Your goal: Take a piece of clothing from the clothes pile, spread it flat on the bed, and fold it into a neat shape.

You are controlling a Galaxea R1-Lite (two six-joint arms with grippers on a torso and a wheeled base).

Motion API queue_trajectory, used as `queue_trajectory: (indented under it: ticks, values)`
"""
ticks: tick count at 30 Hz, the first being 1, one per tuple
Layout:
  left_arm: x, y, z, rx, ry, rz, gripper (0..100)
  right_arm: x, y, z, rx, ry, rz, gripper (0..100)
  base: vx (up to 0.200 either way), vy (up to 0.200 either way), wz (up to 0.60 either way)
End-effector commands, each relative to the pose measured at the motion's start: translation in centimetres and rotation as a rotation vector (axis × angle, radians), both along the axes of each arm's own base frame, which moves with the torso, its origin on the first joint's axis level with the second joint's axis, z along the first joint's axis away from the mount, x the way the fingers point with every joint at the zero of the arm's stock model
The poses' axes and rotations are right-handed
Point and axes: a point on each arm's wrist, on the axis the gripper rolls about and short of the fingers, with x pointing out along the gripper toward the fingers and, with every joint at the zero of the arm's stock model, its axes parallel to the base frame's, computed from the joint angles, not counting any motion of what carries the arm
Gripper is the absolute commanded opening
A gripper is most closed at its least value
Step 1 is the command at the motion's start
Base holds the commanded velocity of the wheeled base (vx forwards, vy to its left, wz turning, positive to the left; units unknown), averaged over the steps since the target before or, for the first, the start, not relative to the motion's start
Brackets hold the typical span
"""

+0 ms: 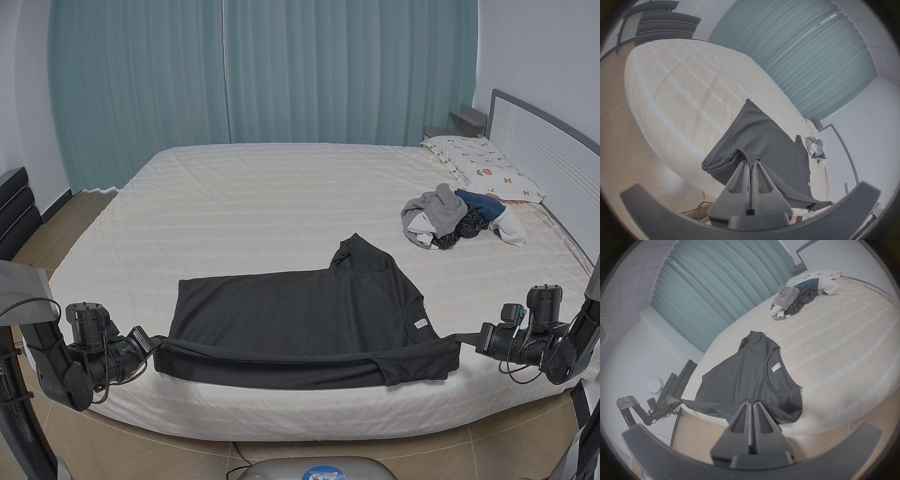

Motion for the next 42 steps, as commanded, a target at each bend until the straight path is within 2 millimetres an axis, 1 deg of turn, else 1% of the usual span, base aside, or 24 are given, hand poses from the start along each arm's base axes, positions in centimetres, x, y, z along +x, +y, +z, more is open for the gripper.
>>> queue_trajectory:
  ticks: [1,5,7,8,10,11,12,13,15,19,23,25,26,29,31,34,38,42]
  values:
    - [0.6,0.0,-0.3,-0.003,-0.001,0.000,0,1.1,0.1,-0.6,0.000,0.002,0.003,0,0.000,0.000,0.00]
    - [1.4,0.0,-0.8,-0.027,0.005,0.017,0,2.1,0.0,-1.1,0.005,0.003,-0.003,0,0.000,0.000,0.00]
    - [1.7,0.0,-1.0,-0.038,0.006,0.023,0,2.3,0.1,-1.3,0.005,0.007,-0.004,0,0.000,0.000,0.00]
    - [2.2,0.0,-1.3,-0.051,0.009,0.031,0,3.0,0.1,-1.5,0.004,0.000,-0.005,0,0.000,0.000,0.00]
    - [2.6,0.0,-1.6,-0.056,0.010,0.034,0,3.8,0.1,-1.8,0.001,-0.008,-0.009,0,0.000,0.000,0.00]
    - [2.6,0.0,-1.6,-0.056,0.010,0.034,0,3.8,0.1,-1.8,0.001,-0.008,-0.009,0,0.000,0.000,0.00]
    - [3.0,0.0,-2.0,-0.062,0.013,0.036,0,4.5,0.1,-2.1,0.001,-0.009,-0.012,0,0.000,0.000,0.00]
    - [3.0,0.0,-2.0,-0.062,0.013,0.036,0,4.5,0.1,-2.1,0.001,-0.009,-0.012,0,0.000,0.000,0.00]
    - [3.5,0.0,-2.2,-0.079,0.011,0.045,0,5.7,0.0,-2.6,0.003,-0.021,-0.017,0,0.000,0.000,0.00]
    - [4.0,0.0,-2.5,-0.099,0.013,0.059,0,6.6,0.2,-2.9,0.004,-0.035,-0.012,0,0.000,0.000,0.00]
    - [4.0,0.1,-2.2,-0.125,0.010,0.080,0,6.8,0.5,-2.4,0.025,-0.048,-0.012,0,0.000,0.000,0.00]
    - [3.7,0.2,-1.9,-0.127,0.009,0.085,0,6.7,0.5,-1.9,0.042,-0.065,-0.021,0,0.000,0.000,0.00]
    - [3.5,0.2,-1.4,-0.124,-0.001,0.089,0,6.5,0.5,-1.5,0.055,-0.081,-0.027,0,0.000,0.000,0.00]
    - [2.4,0.3,0.1,-0.123,-0.021,0.096,0,5.1,0.4,-0.7,0.074,-0.094,-0.029,0,0.000,0.000,0.00]
    - [2.0,0.2,0.4,-0.121,-0.020,0.094,0,4.5,0.2,-0.3,0.076,-0.104,-0.033,0,0.000,0.000,0.00]
    - [1.5,0.5,1.2,-0.115,-0.040,0.101,0,2.9,-0.2,0.4,0.076,-0.120,-0.046,0,0.000,0.000,0.00]
    - [0.8,0.5,2.0,-0.102,-0.019,0.098,0,0.6,-0.6,0.8,0.081,-0.135,-0.047,0,0.000,0.000,0.00]
    - [0.3,0.4,2.2,-0.074,0.044,0.081,0,-0.7,-0.8,0.4,0.096,-0.139,-0.027,0,0.000,0.000,0.00]
